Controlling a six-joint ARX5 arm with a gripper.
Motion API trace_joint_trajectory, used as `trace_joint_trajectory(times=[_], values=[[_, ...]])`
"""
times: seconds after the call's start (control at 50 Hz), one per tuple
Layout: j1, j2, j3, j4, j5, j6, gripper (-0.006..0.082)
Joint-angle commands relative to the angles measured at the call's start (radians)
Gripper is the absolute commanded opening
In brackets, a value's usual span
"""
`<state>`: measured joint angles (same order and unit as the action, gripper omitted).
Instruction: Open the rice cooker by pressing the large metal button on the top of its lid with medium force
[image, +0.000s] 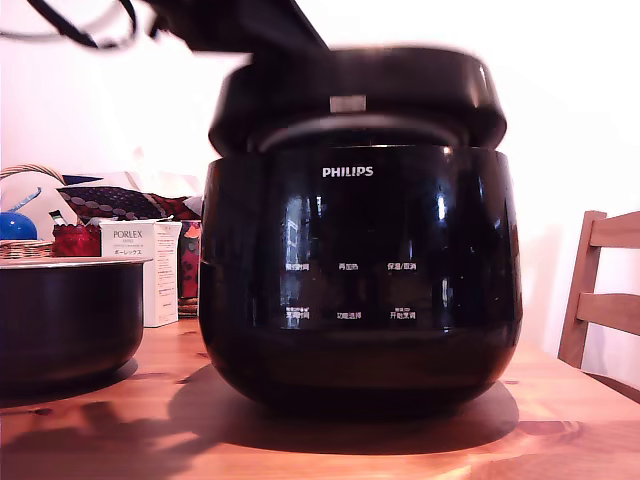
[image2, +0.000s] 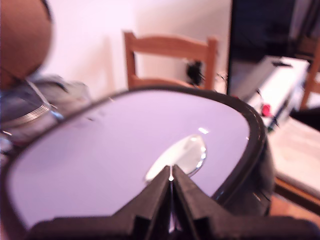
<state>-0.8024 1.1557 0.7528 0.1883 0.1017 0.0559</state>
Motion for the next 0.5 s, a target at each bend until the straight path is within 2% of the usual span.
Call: trace_joint_trajectory(times=[0.0, 0.48], values=[[0.011, -0.001, -0.025, -0.001, -0.012, -0.003, -0.0022], [0.123, -0.109, -0.025, -0.013, -0.077, -0.003, -0.0022]])
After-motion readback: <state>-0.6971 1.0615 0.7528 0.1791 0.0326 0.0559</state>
